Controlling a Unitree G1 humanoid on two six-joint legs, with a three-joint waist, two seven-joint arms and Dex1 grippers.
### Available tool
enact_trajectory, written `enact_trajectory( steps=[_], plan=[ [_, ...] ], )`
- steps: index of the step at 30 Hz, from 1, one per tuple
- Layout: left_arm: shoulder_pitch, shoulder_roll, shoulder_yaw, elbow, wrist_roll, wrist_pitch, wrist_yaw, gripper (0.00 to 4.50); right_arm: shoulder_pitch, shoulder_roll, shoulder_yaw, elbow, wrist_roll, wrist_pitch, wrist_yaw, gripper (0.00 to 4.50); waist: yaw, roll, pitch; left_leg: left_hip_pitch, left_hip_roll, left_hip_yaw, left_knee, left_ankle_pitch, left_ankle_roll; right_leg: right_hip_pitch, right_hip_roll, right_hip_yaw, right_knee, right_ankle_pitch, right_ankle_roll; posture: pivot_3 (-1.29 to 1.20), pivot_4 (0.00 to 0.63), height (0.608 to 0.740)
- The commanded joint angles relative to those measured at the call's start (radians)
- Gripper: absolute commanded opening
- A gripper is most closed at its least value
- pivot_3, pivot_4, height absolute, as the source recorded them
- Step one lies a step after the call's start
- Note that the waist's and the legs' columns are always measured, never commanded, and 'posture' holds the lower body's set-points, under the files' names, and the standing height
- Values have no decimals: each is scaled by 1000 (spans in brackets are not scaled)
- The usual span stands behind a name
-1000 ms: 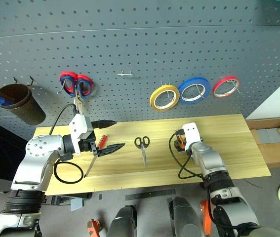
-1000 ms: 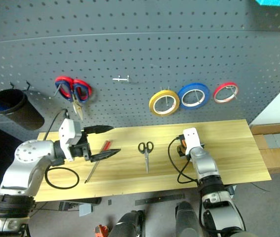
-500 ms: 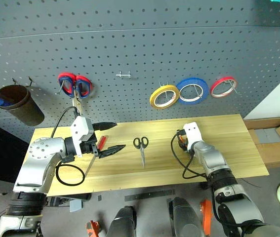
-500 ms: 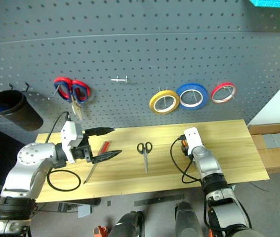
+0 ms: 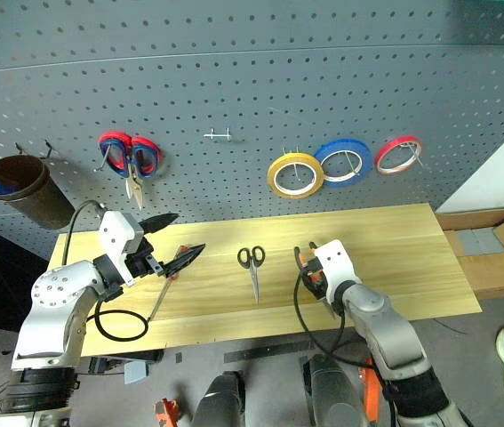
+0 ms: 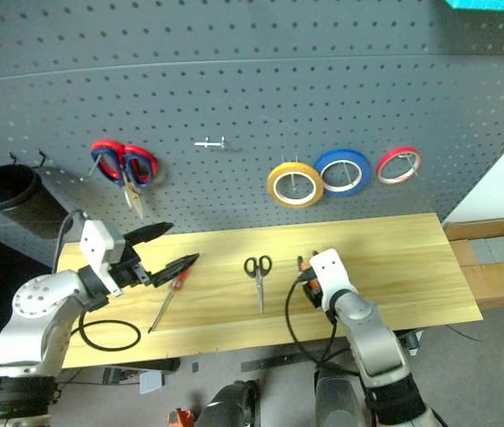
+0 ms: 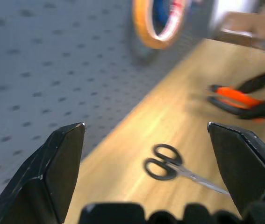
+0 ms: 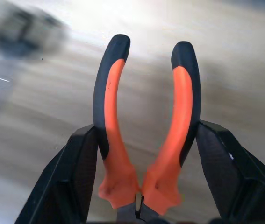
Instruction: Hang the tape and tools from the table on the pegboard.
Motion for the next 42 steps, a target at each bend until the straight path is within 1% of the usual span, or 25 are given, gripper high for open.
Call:
enact_trajectory(
  steps=[1,4,7,11,17,24,31,34,38,42],
  plan=[
    [14,-27,75,-32,-31,-66,38,4500,37,-24,84,-262,-28,-78,4,2704,7,-1,0,0,0,0,0,0,0,0,0,-1,0,0,0,-117,229,740],
    [27,-34,98,-33,-58,-76,25,4500,37,-18,115,-368,-28,-64,-4,2704,19,-1,0,0,0,0,0,0,0,0,0,-1,0,0,0,-116,227,740],
    [37,-25,121,-18,-102,-55,0,4500,-11,-8,100,-414,-23,-63,-4,2704,27,-1,0,0,0,0,0,0,-1,1,1,-2,0,0,0,-121,230,740],
    [29,-28,131,0,-124,-60,-13,4500,-118,13,50,-379,-12,-75,-5,2704,31,-1,0,0,0,0,1,1,-1,1,1,-3,0,0,-1,-120,227,740],
    [22,-30,121,-25,-138,-60,-23,4500,-290,35,-22,-320,31,-61,19,2704,34,-1,0,0,0,0,0,1,-2,1,0,-4,0,1,-1,-115,225,740],
    [38,-44,114,-58,-133,-64,-6,4500,-511,51,-53,-155,61,-123,42,2704,32,-1,0,0,1,1,-1,1,-2,0,0,-4,-1,1,-1,-94,229,740],
    [48,-55,122,-101,-155,-51,15,4500,-727,121,-78,67,82,-253,35,2704,28,-1,0,-1,1,0,-1,1,-2,-1,0,-4,-1,1,-1,-70,221,740],
    [52,-53,125,-111,-161,-48,19,4500,-782,141,-93,134,93,-292,30,2704,27,-1,0,-1,1,0,-1,1,-2,-2,0,-4,0,1,-1,-65,220,740],
    [88,-61,139,-125,-153,-59,31,4500,-910,199,-117,280,113,-369,8,2704,20,-1,0,-2,1,0,-1,1,-2,-4,0,-3,0,1,-2,-56,213,740],
    [92,-68,135,-133,-150,-62,44,4500,-983,231,-133,363,125,-413,6,2704,19,-1,0,-4,1,-1,-2,1,-3,-8,0,-4,1,2,-3,-50,205,740]
  ],
)
